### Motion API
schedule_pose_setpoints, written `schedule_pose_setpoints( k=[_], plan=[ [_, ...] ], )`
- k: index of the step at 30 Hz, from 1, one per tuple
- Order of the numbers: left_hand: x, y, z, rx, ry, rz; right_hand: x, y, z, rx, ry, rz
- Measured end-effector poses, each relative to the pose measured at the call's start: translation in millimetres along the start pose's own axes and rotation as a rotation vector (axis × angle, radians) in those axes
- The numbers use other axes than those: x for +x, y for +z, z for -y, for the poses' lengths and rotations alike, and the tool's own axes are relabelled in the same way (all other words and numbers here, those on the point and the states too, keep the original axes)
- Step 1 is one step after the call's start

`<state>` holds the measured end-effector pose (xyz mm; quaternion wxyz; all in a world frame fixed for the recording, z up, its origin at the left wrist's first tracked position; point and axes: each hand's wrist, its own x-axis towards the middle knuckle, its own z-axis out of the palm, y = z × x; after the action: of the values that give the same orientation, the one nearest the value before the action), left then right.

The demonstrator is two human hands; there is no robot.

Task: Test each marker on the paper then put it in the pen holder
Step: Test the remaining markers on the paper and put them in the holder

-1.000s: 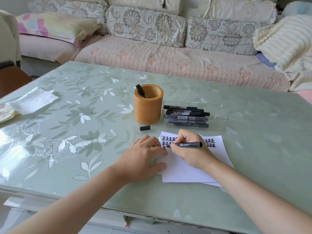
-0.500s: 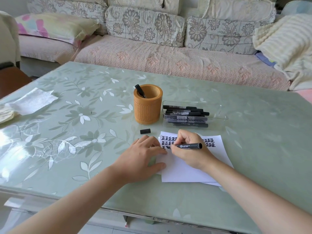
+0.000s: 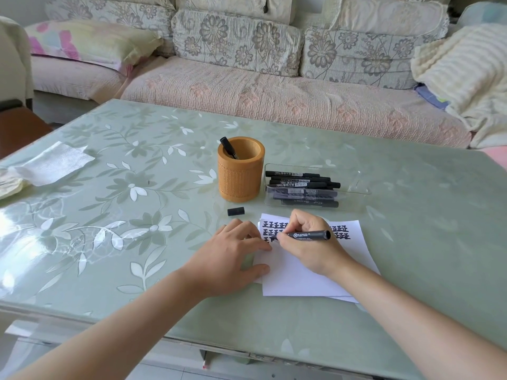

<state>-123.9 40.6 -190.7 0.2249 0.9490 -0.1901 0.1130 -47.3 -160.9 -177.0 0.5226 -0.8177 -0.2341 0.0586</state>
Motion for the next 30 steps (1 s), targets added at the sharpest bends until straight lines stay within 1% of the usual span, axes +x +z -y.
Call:
schedule_pose_setpoints(
  k=[4, 15, 17, 22, 25, 27, 30],
  plan=[
    [0, 0, 0, 0.001, 0.001, -0.004, 1, 0, -1, 0.022, 0.006, 0.052],
    [1, 1, 1, 0.001, 0.02, -0.017, 1, -1, 1, 0.034, 0.014, 0.056],
    [0, 1, 1, 0.001, 0.018, -0.017, 1, 0, 1, 0.077, 0.025, 0.038],
    [4, -4, 0, 0.023, 0.037, 0.001, 1, -5, 7, 0.289, 0.037, -0.069],
    [11, -11, 0, 0.016, 0.059, 0.019, 4, -11, 16, 0.234, -0.006, -0.103],
    [17, -15, 4, 0.01, 0.054, -0.036, 8, -19, 20, 0.161, -0.044, -0.118],
    [25, -19, 16, 0.081, -0.06, -0.171, 12, -33, 23, 0.116, -0.049, -0.067]
  ],
)
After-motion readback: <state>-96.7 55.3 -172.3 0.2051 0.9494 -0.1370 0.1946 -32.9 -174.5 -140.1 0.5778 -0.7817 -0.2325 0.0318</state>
